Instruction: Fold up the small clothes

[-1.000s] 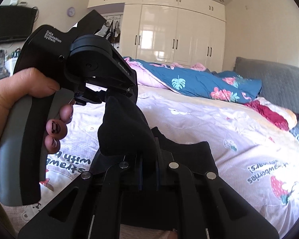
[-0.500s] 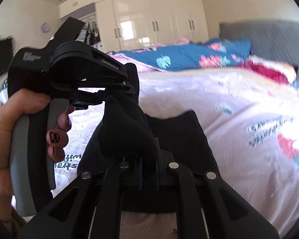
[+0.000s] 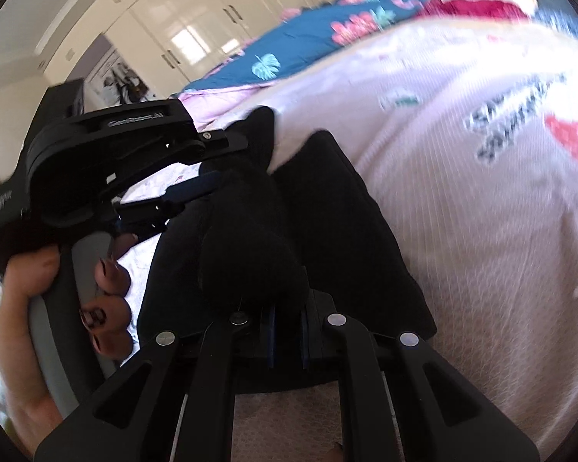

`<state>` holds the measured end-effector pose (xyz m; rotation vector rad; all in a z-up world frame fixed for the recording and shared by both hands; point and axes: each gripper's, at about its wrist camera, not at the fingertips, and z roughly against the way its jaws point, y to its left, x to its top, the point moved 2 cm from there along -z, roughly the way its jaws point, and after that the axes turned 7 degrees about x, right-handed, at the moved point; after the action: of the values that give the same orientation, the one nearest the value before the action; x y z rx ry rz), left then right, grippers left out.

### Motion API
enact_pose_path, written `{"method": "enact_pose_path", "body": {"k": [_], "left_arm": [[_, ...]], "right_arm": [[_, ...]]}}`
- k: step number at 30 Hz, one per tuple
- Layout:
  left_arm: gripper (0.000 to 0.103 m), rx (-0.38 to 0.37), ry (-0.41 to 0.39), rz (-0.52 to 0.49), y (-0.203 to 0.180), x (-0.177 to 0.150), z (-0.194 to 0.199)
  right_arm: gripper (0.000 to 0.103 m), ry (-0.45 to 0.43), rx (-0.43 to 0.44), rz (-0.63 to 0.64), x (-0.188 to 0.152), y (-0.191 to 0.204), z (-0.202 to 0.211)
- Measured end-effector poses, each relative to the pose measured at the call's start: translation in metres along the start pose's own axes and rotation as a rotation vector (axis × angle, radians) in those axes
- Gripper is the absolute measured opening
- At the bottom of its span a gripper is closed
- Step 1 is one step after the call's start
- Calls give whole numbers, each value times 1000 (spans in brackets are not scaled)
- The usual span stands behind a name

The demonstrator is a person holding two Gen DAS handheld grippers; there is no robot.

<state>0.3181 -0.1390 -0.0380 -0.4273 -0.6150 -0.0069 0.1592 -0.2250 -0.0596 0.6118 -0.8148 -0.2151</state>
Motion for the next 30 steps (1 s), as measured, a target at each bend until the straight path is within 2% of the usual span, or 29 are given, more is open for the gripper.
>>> {"method": "enact_pose_path", "body": {"k": [2, 6, 9, 11, 14, 16, 17, 18, 19, 20, 23, 25, 28, 29, 30], "left_arm": [[46, -1, 17, -12, -4, -4, -6], [53, -30, 24, -10, -6, -5, -5], [58, -30, 6, 0, -1, -1, 5], [63, -1, -15, -2, 4, 1, 13], [65, 47, -31, 4, 15, 5, 22], [67, 61, -31, 16, 24, 7, 28], [69, 77, -34, 17, 30, 6, 33], [69, 100, -39, 12, 34, 7, 38], [71, 130, -45, 3, 39, 7, 42], [72, 176, -52, -8, 45, 7, 48], [74, 231, -44, -1, 61, 3, 56], [74, 258, -26, -1, 69, -3, 57], [74, 297, -1, -33, 73, -14, 56], [75, 315, 12, -50, 73, -20, 54], [75, 328, 24, -66, 73, -25, 51]], "right_arm": [[9, 11, 17, -56, 0, -7, 0], [11, 29, 41, -152, 1, -19, 1], [11, 40, 45, -178, 3, -19, 7], [13, 54, 57, -169, 5, -17, 9], [30, 73, 88, -151, 12, -20, 10], [47, 84, 111, -141, 18, -22, 9], [50, 94, 125, -135, 19, -22, 9], [54, 91, 132, -127, 23, -21, 9], [63, 92, 137, -112, 27, -19, 8], [65, 99, 144, -91, 31, -15, 5], [65, 99, 109, -37, 48, -5, -5], [65, 89, 116, -57, 57, -4, -12], [64, 151, 74, -30, 66, -1, -32], [62, 153, 67, -15, 67, -1, -35], [51, 165, 47, 5, 67, 0, -39]]}}
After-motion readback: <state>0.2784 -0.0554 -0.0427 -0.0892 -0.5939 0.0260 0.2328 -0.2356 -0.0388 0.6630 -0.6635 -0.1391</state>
